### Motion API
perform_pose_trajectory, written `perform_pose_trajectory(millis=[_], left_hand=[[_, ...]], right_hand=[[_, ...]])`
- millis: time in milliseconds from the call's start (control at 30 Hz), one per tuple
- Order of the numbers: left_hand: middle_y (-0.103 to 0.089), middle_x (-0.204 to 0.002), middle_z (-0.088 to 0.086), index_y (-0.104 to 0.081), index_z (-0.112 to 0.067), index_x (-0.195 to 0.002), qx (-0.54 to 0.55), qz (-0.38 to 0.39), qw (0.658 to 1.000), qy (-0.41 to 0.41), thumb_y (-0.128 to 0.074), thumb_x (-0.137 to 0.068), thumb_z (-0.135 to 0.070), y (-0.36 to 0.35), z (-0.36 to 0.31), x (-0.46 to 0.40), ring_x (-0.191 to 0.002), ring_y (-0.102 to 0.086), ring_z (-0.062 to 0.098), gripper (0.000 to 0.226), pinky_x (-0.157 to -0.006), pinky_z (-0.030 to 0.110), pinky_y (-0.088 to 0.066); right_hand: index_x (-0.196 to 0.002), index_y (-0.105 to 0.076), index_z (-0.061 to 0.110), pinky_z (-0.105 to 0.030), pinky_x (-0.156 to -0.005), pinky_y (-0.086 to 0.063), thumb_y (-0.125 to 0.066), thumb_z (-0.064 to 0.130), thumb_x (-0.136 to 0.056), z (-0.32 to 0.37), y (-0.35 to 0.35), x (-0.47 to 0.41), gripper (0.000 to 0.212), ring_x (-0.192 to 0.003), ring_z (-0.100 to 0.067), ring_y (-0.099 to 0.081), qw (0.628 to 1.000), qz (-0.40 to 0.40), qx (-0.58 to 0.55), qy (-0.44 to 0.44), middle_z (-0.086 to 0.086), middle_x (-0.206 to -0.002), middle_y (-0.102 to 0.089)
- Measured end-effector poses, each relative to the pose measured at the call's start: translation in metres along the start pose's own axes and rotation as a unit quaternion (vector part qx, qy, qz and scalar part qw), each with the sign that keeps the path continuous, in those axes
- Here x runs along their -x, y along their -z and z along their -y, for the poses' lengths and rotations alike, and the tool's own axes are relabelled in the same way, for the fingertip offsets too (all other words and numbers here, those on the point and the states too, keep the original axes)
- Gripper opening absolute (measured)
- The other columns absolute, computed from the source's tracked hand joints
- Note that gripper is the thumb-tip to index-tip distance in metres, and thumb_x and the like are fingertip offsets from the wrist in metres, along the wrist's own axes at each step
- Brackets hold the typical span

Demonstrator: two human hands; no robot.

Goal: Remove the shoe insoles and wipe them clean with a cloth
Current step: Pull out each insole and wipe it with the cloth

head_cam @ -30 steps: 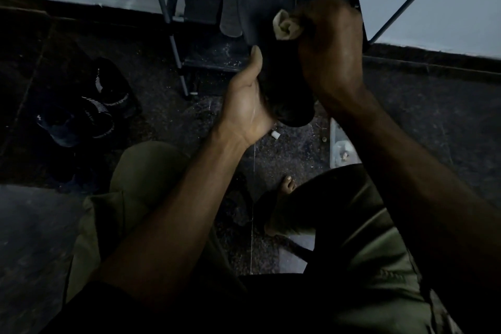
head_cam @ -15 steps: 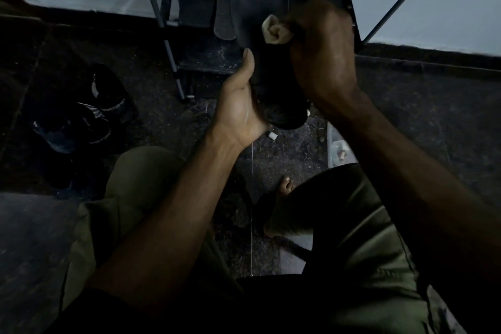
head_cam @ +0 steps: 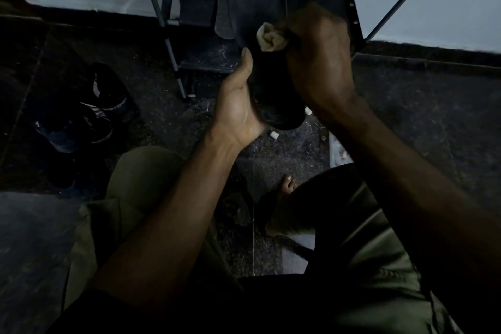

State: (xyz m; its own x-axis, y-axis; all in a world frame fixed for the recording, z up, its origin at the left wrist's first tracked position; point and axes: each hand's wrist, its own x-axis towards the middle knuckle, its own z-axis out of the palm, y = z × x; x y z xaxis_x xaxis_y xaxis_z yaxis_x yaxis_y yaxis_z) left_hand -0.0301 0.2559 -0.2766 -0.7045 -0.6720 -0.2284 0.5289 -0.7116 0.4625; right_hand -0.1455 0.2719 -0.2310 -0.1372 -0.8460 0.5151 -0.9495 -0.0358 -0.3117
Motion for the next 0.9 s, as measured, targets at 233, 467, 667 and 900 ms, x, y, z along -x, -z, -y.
perform_pose_trajectory(millis=[233,467,667,900], left_hand=[[-0.06,-0.121,0.014,-0.055,-0.01,-0.12,0.004,-0.008,1.0,0.004,-0.021,-0.106,-0.039,-0.003,0.001,0.002,-0.116,-0.056,0.028,0.048,-0.102,0.041,-0.045],[-0.068,-0.111,0.011,-0.056,-0.008,-0.12,-0.003,0.0,1.0,-0.012,-0.024,-0.106,-0.038,-0.004,-0.004,0.002,-0.11,-0.063,0.027,0.046,-0.099,0.044,-0.05],[-0.071,-0.105,0.011,-0.058,-0.003,-0.116,0.011,-0.011,0.999,-0.039,-0.022,-0.107,-0.036,-0.005,-0.012,0.004,-0.096,-0.07,0.023,0.049,-0.078,0.036,-0.057],[-0.072,-0.105,0.004,-0.052,-0.004,-0.125,-0.009,0.01,0.998,-0.055,-0.017,-0.107,-0.035,-0.004,-0.013,0.002,-0.101,-0.068,0.016,0.05,-0.096,0.037,-0.052]], right_hand=[[-0.094,-0.073,0.004,-0.04,-0.064,-0.051,-0.044,0.022,-0.089,0.006,0.001,0.008,0.034,-0.08,-0.028,-0.063,1.0,0.007,-0.012,0.003,-0.015,-0.092,-0.068],[-0.098,-0.073,0.009,-0.027,-0.077,-0.057,-0.069,0.01,-0.084,-0.008,0.013,0.005,0.015,-0.086,-0.011,-0.068,0.958,0.002,-0.231,-0.167,-0.001,-0.095,-0.072],[-0.1,-0.067,0.015,-0.018,-0.074,-0.051,-0.065,0.007,-0.089,-0.012,0.029,0.035,0.015,-0.084,-0.003,-0.066,0.802,-0.001,-0.467,-0.372,0.007,-0.091,-0.071],[-0.101,-0.069,0.012,-0.029,-0.078,-0.054,-0.066,0.005,-0.088,-0.001,0.025,0.06,0.015,-0.087,-0.015,-0.066,0.78,0.03,-0.498,-0.378,0.001,-0.091,-0.072]])
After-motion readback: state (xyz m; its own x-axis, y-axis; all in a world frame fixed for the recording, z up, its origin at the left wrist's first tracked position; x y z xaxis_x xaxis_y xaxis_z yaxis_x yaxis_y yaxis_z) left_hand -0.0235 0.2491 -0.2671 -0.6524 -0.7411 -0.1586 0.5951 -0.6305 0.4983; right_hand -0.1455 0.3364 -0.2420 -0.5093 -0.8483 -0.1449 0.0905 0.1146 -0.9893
